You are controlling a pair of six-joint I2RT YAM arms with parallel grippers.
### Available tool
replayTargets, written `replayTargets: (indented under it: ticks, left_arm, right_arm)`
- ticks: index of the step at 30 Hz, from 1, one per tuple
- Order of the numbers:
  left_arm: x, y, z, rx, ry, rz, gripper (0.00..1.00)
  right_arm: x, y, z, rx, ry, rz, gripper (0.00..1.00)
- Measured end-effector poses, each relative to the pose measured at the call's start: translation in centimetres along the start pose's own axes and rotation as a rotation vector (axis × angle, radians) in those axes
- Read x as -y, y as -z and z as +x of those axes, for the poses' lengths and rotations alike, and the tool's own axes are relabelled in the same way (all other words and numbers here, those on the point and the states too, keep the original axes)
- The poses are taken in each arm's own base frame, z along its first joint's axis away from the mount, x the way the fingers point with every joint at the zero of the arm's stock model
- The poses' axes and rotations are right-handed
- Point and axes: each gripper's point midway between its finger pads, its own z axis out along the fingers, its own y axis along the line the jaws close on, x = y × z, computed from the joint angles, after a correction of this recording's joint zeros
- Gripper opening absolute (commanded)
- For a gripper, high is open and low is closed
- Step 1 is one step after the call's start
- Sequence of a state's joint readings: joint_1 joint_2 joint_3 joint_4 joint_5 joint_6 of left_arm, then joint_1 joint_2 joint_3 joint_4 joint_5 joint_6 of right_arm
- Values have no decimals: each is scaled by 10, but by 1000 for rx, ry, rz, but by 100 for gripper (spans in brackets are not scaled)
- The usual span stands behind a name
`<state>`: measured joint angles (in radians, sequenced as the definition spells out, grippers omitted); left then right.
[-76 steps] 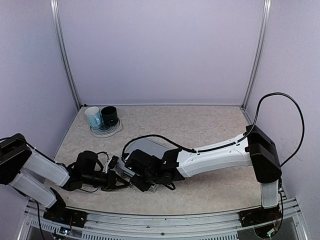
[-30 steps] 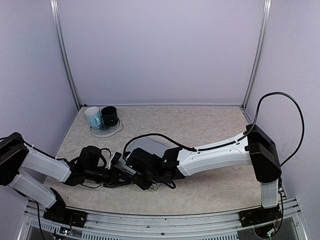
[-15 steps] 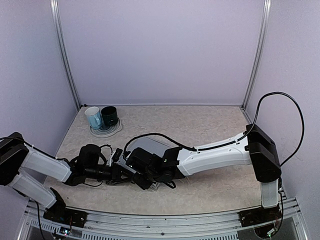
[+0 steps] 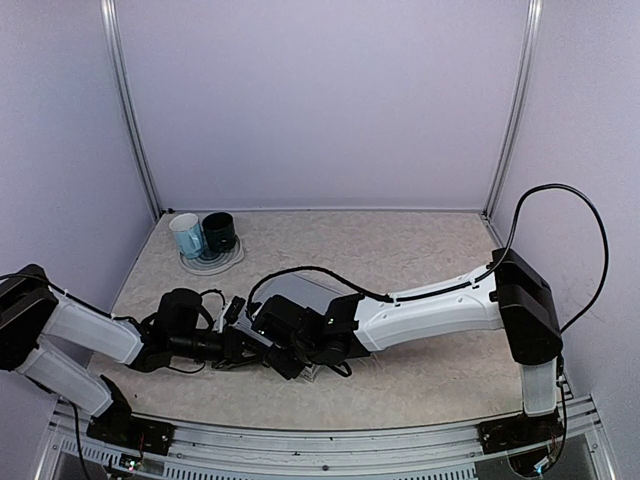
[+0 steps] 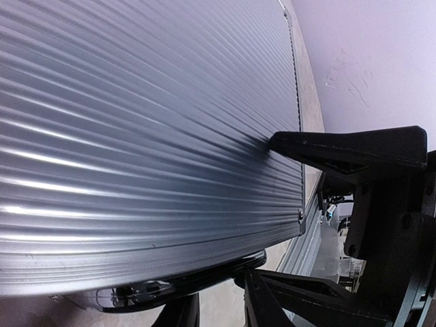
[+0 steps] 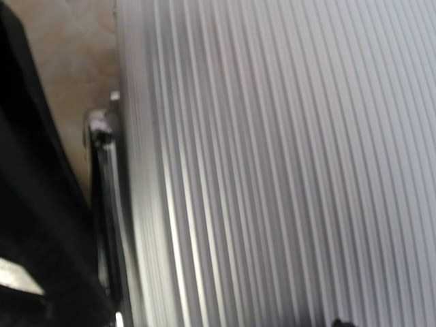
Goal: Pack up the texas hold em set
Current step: Close the middle-side button of the box on the chip case.
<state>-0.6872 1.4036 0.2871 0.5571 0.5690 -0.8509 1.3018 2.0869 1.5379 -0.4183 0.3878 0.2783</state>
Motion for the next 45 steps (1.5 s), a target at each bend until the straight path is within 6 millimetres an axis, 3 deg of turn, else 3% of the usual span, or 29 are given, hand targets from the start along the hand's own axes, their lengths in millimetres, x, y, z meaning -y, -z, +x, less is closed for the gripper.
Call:
replayTargets:
  ticks: [8, 17, 19, 25, 30, 45]
  left_arm:
    - [1, 1, 2, 8, -11, 6, 28]
    - [17, 14, -5, 68, -73, 45, 39]
    - [22, 18, -9, 90, -91, 50, 47]
    - [19, 32, -15, 153, -124, -11, 84]
    - [20, 52, -28, 253, -187, -84, 98]
    - [18, 81, -52, 412, -345, -215, 99]
  right_arm:
    - [0, 0, 0, 0, 0, 0, 69]
    - [0, 0, 0, 0, 0, -1, 69]
    - [0, 0, 0, 0, 0, -1, 69]
    - [0, 0, 0, 2, -1, -7, 68]
    - [2, 2, 0, 18, -14, -44, 67]
    - [6, 6, 3, 38, -11, -160, 66]
